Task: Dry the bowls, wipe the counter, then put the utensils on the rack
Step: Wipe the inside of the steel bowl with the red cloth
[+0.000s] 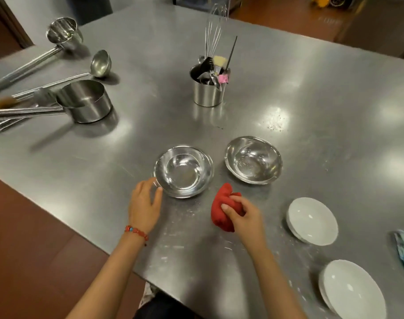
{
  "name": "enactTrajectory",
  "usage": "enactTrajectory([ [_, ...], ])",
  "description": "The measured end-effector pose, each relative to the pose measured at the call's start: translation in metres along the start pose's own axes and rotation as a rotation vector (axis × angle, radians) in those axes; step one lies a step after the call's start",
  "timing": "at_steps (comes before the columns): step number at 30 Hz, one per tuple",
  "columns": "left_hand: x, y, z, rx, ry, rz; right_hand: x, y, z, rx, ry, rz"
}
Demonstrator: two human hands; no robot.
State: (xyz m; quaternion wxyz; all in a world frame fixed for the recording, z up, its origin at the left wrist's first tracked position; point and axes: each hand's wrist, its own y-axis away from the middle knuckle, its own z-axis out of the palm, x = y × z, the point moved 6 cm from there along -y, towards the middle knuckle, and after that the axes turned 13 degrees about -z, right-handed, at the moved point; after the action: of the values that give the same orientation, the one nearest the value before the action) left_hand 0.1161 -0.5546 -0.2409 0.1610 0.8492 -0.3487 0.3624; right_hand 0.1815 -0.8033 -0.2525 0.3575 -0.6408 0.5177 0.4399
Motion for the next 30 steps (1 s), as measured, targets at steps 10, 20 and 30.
enactTrajectory([
  [10,-0.055,-0.1,0.032,-0.397,0.279,-0.361,-0.019,-0.048,0.102,0.176,0.081,0.071],
  [20,-0.048,-0.126,0.059,-0.373,0.326,-0.418,-0.016,-0.096,0.162,-0.139,0.604,0.162],
  [30,-0.047,-0.131,0.061,-0.366,0.272,-0.273,-0.026,-0.117,0.184,-0.165,0.663,-0.012],
])
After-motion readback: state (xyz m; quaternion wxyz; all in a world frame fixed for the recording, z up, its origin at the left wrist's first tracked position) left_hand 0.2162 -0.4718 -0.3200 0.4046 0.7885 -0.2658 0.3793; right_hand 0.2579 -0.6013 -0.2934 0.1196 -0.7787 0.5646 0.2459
